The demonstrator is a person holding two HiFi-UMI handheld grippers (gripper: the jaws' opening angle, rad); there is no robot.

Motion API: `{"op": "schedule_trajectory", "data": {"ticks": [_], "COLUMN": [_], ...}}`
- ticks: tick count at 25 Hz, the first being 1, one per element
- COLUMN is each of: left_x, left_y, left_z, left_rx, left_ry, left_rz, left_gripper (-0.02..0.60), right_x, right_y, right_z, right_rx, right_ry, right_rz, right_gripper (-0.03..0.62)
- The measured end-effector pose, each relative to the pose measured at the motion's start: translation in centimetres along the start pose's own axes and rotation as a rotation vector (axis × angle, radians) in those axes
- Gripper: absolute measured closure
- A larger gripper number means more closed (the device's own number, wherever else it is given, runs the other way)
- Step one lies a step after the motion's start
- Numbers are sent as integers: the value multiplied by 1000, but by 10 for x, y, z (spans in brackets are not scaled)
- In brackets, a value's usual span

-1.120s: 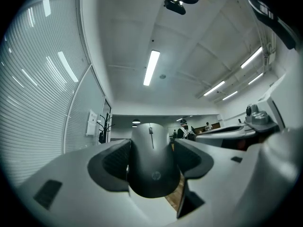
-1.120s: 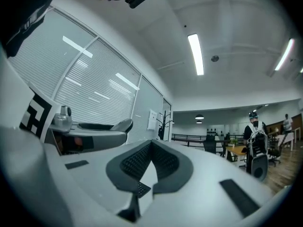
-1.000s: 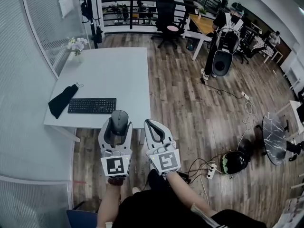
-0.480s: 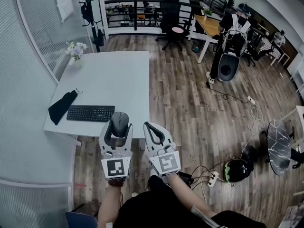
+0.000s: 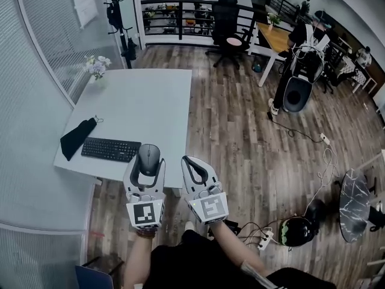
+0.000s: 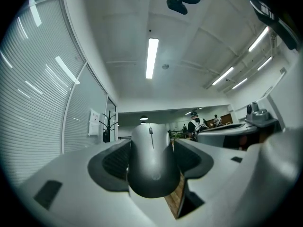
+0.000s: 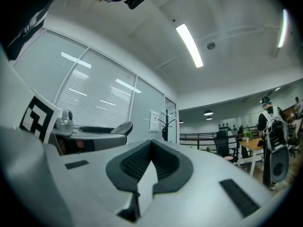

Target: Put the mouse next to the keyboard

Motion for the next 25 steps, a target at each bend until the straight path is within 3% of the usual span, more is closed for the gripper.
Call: {"op": "schedule_trajectory", "data": {"ticks": [10, 17, 25], "left_x": [17, 27, 76], "left_y": [7, 5, -6], "left_z": [5, 18, 30], "left_rx": [39, 40, -11], "left_ry": [-40, -54, -43], "left_rz": [-64, -53, -13], "left_gripper": [290, 290, 290], "right_x": [11, 13, 47], "right_y": [28, 37, 62], "right_z": [17, 28, 28], "right_rx": [73, 91, 46], "right_ry": [4, -11, -40], "right_rz": [-55, -35, 10], "right_gripper": [597, 597, 597]}}
Point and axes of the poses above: the fingertips, and each gripper's own axes: x forward along the fingers, y to its right, z out of its underside, the point moved 6 cm from there along -x, backward along the fingers, and after that the axes turned 12 degrees about -z, right-handed, at the moved point
